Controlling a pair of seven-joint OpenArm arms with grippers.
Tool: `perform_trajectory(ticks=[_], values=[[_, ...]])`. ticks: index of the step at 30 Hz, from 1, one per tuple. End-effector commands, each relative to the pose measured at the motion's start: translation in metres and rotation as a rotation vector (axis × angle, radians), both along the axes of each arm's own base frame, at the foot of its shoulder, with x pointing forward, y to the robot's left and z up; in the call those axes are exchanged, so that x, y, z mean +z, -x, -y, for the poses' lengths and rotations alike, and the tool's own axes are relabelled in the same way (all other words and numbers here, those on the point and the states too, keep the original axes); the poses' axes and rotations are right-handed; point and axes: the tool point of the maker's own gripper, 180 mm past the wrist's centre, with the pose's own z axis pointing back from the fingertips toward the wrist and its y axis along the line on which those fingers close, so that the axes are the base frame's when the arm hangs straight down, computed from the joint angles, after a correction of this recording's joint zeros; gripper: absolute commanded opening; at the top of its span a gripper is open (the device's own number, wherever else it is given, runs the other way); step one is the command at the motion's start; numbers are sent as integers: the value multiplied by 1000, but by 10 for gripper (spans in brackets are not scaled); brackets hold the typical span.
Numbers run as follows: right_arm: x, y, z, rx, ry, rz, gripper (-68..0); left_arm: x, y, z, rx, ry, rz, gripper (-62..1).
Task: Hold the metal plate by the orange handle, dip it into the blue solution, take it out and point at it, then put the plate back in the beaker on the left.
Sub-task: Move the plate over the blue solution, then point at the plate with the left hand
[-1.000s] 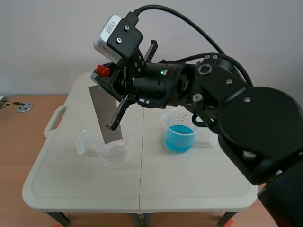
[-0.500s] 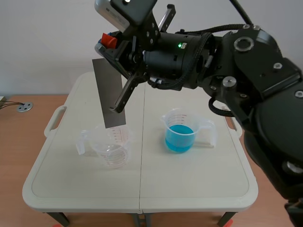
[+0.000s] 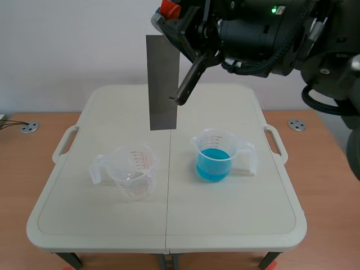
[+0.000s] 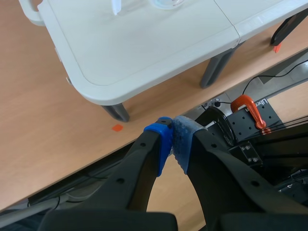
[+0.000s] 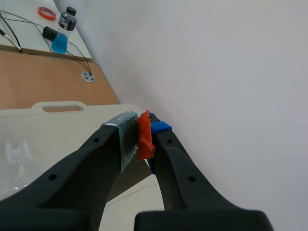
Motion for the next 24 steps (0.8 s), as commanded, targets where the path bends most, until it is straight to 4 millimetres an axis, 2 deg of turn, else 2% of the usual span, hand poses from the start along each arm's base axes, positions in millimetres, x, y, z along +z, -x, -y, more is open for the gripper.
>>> perform_trajectory(ticks=[1, 7, 14, 19, 24], values=[[11, -1, 8, -17, -17, 27, -662, 5, -2, 6, -6, 25, 16, -594], [8, -9, 38, -92, 2, 14, -662, 5, -6, 7, -14, 22, 26, -594], [5, -16, 67, -168, 13, 2, -663, 10, -22, 8, -28, 16, 78, -594], [6, -18, 76, -188, 17, 6, -663, 24, -53, 12, -59, 14, 184, -594], [5, -20, 79, -197, 17, 1, -662, 41, -93, 25, -147, 5, 295, -594]])
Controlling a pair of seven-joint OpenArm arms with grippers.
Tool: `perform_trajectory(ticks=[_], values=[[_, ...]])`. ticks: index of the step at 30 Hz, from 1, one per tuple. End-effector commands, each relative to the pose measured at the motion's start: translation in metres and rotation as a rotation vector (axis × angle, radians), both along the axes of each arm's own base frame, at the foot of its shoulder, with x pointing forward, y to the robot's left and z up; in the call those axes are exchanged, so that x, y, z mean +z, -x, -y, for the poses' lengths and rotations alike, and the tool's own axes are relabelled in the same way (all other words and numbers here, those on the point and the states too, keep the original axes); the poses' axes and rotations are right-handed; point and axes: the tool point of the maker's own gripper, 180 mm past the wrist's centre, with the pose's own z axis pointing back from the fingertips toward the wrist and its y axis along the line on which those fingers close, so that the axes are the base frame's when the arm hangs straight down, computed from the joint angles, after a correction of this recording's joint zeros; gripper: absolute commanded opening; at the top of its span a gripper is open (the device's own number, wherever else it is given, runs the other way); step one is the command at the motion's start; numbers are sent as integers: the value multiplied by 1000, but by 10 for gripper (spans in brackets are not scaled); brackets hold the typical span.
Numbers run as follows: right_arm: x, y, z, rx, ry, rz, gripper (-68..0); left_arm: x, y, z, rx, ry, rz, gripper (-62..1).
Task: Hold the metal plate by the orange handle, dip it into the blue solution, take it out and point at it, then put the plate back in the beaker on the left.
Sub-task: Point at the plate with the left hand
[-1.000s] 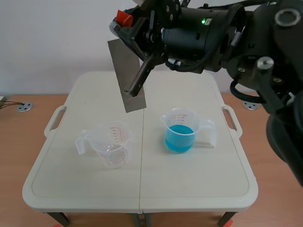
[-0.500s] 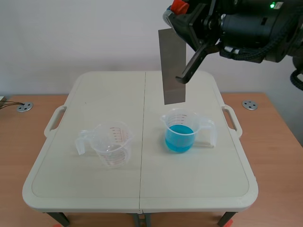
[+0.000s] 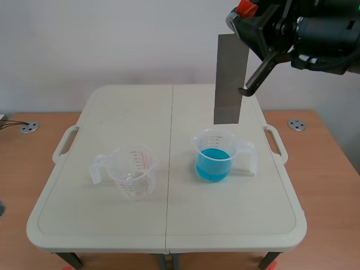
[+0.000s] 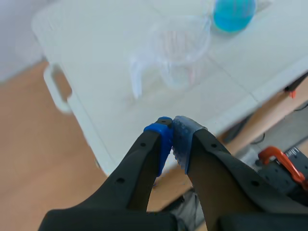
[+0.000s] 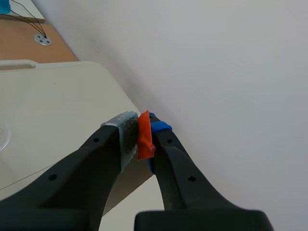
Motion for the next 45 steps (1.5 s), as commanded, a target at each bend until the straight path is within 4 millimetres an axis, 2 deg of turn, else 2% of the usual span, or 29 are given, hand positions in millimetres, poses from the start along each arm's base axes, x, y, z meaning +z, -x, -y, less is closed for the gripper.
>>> perform_trajectory(ticks=[1, 9, 17, 22, 29, 38, 45], values=[[9, -1, 0, 6, -14, 29, -662, 11, -14, 10, -35, 7, 48, -594], [3, -5, 1, 15, -35, 19, -663, 35, -65, 40, -120, -12, 166, -594], [4, -7, 1, 23, -46, 32, -662, 46, -97, 83, -202, -4, 202, -594], [8, -11, 3, 19, -42, 47, -662, 41, -120, 107, -219, 18, 195, -595], [8, -13, 3, 17, -42, 47, -662, 15, -147, 136, -250, -5, 177, -595], [8, -13, 3, 16, -42, 44, -662, 6, -160, 177, -321, -14, 179, -595], [8, -13, 3, 16, -42, 44, -662, -3, -167, 197, -346, -3, 156, -595]])
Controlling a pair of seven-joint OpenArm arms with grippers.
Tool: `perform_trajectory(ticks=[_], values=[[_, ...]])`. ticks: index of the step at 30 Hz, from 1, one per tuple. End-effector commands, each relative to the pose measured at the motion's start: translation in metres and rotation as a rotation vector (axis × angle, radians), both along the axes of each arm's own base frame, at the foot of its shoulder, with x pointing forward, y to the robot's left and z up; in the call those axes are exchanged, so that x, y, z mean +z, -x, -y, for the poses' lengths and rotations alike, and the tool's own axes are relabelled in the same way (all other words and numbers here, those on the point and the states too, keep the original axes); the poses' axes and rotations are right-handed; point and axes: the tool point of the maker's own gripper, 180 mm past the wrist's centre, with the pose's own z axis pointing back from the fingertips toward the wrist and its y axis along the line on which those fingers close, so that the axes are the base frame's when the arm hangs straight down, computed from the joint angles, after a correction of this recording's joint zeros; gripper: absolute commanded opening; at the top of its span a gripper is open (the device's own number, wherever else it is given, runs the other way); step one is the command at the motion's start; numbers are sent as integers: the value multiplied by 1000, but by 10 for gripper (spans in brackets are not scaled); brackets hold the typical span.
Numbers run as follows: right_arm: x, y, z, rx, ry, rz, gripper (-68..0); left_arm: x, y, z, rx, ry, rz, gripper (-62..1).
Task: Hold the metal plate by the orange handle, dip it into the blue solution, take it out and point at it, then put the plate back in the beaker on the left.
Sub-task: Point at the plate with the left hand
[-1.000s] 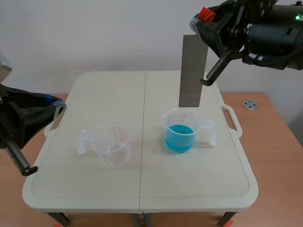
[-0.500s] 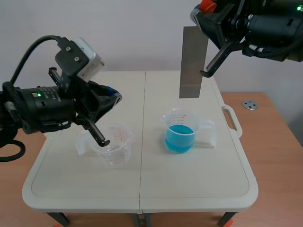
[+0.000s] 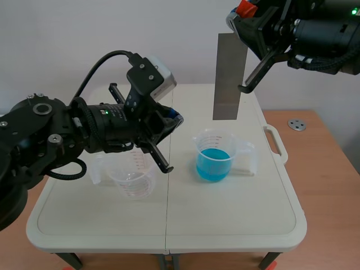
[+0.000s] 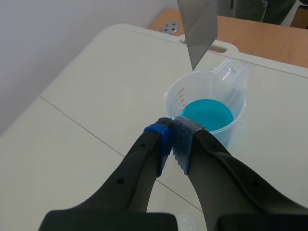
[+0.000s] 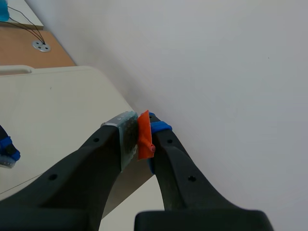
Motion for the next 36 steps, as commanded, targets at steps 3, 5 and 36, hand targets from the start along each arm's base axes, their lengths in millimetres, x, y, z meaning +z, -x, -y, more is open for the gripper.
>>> perform_trajectory(ticks=[3, 5, 36], values=[[10, -2, 1, 4, -12, 32, -662, 12, -12, 6, 13, 13, 45, -595], [10, -1, 0, 4, -13, 33, -662, 12, -16, 8, 21, -1, 63, -595], [11, -1, 0, 5, -13, 33, -662, 10, -10, 29, -16, -9, 71, -595]])
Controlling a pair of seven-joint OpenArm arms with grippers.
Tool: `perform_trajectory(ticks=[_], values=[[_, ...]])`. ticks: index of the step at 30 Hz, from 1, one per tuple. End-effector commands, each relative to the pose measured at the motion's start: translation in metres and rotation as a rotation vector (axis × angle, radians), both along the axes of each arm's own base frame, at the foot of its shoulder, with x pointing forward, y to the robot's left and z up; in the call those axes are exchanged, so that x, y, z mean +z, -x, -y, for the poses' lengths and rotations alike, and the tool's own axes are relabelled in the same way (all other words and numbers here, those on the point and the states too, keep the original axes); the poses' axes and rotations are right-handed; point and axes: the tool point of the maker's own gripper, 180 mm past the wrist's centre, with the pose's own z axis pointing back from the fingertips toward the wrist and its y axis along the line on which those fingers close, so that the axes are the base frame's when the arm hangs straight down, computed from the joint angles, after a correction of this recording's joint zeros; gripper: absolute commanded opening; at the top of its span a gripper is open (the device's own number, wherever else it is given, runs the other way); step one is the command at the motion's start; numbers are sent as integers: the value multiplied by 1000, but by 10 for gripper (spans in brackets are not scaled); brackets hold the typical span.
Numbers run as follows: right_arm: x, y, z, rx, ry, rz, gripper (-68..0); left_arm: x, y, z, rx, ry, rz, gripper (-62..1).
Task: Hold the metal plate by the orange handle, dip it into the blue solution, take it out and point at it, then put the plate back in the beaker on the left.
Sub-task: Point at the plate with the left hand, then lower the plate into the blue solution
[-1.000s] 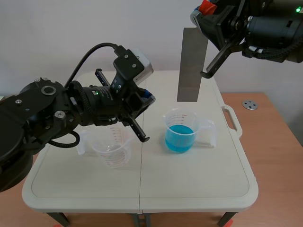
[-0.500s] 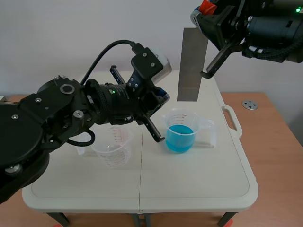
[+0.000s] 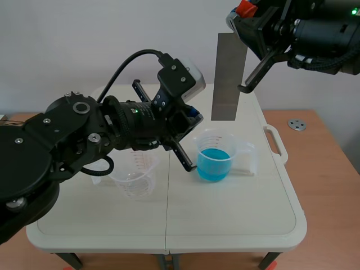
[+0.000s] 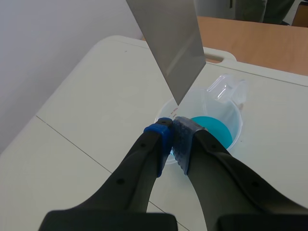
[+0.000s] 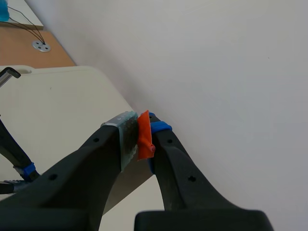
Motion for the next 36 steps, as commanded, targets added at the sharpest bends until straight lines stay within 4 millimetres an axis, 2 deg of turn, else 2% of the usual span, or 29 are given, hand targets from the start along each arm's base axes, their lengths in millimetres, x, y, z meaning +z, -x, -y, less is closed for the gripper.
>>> perform_trajectory(ticks=[1, 6, 14, 19, 29, 36], values=[[11, -1, 0, 4, -13, 33, -662, 7, -4, -6, 14, 13, 22, -594], [11, -1, 0, 4, -13, 33, -662, 0, -4, -34, 66, -5, 12, -594], [11, -1, 0, 4, -13, 33, -662, 15, 17, -95, 134, 21, 10, -594], [11, -1, 0, 4, -13, 33, -662, 18, 41, -129, 156, 22, -2, -594], [11, -1, 0, 4, -14, 33, -662, -3, 95, -197, 273, 8, -94, -594], [-4, -6, 3, 4, -36, -7, -662, -15, 135, -228, 341, 19, -156, -594]])
